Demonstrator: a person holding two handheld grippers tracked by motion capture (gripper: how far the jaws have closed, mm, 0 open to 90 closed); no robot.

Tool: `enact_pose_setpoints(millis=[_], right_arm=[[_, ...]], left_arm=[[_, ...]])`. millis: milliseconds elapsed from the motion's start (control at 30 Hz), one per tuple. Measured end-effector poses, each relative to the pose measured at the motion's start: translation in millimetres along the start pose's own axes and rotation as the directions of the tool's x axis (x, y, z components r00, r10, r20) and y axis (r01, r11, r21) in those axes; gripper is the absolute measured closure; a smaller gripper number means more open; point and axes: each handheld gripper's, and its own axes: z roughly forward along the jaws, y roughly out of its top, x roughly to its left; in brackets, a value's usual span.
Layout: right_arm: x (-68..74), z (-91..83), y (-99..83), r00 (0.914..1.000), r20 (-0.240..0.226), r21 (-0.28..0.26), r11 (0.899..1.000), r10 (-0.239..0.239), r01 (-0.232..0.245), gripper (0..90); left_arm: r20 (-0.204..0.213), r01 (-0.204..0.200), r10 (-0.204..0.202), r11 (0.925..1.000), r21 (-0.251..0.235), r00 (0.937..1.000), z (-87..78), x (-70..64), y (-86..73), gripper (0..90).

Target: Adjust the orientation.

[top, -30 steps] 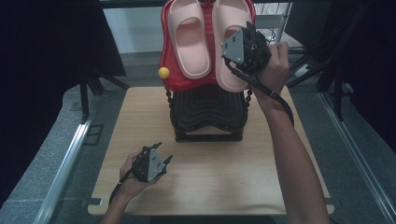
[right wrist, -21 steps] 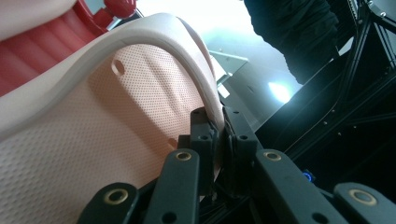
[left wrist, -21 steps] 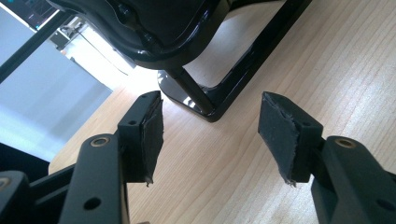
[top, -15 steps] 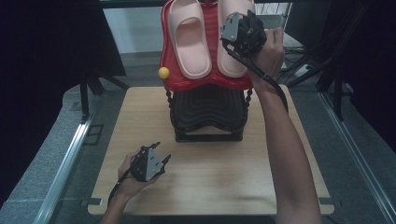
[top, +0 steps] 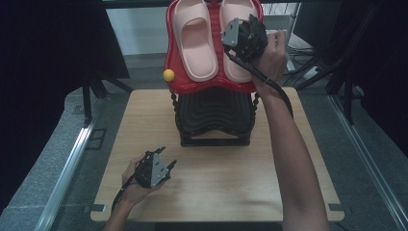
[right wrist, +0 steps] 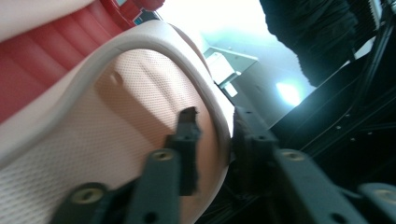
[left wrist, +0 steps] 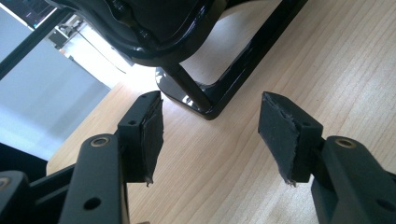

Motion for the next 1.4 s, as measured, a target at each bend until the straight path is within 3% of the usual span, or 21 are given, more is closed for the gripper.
enact_pose_setpoints(millis=[200,333,533,767,900,967,1400], right_arm=[[-7.4,-6.9,-3.6,0.9988,-0.037,-0.024,0.999,0.032,-0.032,55.8],[-11.6,-17.2,-5.9,0.9975,-0.053,-0.048,0.998,0.047,-0.049,52.1],[-15.7,-40.1,-12.3,0.9956,-0.075,-0.09,0.994,0.056,-0.063,51.7],[-21.8,-70.2,-23.9,0.9862,-0.135,-0.129,0.985,0.096,-0.114,51.7],[-17.6,-87.7,-32.3,0.9815,-0.169,-0.144,0.983,0.091,-0.115,51.7],[-15.5,-95.0,-37.3,0.9753,-0.196,-0.148,0.98,0.101,-0.132,51.7],[4.5,-136.0,-69.1,0.9578,-0.267,-0.158,0.976,0.105,-0.151,51.7]], left_arm=[[0.001,0.0,0.0,1.0,0.003,1.0,0.2,-0.2,0.5,40.7],[-0.002,-0.001,0.001,1.0,-0.003,1.0,0.5,-1.4,1.6,40.7],[0.002,-0.001,0.001,1.0,-0.002,1.0,-0.1,-1.5,3.3,40.6],[0.006,0.008,-0.008,1.0,-0.004,1.0,1.8,-0.5,4.2,40.6],[0.005,0.006,-0.006,1.0,-0.004,1.0,3.0,-1.4,5.1,40.6],[0.005,0.004,-0.004,1.0,-0.003,1.0,3.1,-1.5,5.2,40.5],[0.002,0.006,-0.006,1.0,-0.005,1.0,3.0,-1.7,7.4,40.5]])
